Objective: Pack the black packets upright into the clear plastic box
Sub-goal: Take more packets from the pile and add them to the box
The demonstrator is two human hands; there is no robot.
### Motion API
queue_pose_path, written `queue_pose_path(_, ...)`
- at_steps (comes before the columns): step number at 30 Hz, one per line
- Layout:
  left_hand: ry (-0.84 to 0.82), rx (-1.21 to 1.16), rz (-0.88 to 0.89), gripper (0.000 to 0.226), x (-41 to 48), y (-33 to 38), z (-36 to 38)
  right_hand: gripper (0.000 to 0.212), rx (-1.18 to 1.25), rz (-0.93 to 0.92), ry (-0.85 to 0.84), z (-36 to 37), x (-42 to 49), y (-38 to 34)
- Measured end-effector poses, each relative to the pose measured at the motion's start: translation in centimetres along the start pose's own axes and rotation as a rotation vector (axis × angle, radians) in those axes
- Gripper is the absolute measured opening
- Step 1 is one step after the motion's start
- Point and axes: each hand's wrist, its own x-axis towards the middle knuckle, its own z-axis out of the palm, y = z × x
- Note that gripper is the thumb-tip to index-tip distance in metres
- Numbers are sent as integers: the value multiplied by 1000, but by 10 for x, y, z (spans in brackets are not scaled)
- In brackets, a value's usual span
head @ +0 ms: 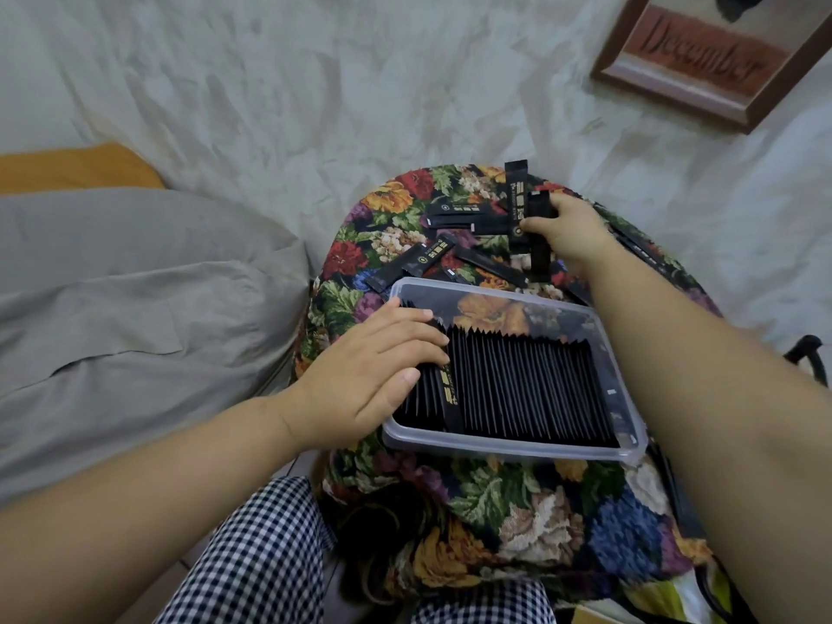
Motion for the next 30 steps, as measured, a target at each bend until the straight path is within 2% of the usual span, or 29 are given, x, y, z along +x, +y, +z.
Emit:
queue_pose_path(2, -3, -5, -2, 53, 0, 0, 0, 10, 117, 40, 0, -4, -5, 3)
queue_pose_path(3, -4, -6, -3, 53, 0, 1, -1, 13, 83, 52, -10, -5, -8, 4)
queue_pose_path(5, -4, -7, -4, 52, -1, 1, -1, 15, -65, 51, -38, -6, -15, 9)
queue_pose_path(8, -8, 3, -2, 53, 0, 1, -2, 33, -233, 32, -103, -7, -16, 19)
queue_pose_path(12, -8, 13, 4, 53, 0, 2, -1, 34, -440, 97, -131, -9, -12, 25)
queue_pose_path(16, 1, 11, 7, 53, 0, 1, -1, 33, -564, 78, -146, -8, -8, 24)
queue_pose_path(20, 1, 16, 7, 52, 0, 1, -1, 53, -821, 90, -139, -6, -2, 25)
queue_pose_path(26, 15, 19, 7, 52, 0, 1, 0, 72, -602, 28, -343, 3, -5, 20)
queue_pose_path(30, 30, 15, 9, 51, 0, 1, 1, 74, -704, 0, -399, 11, 1, 19)
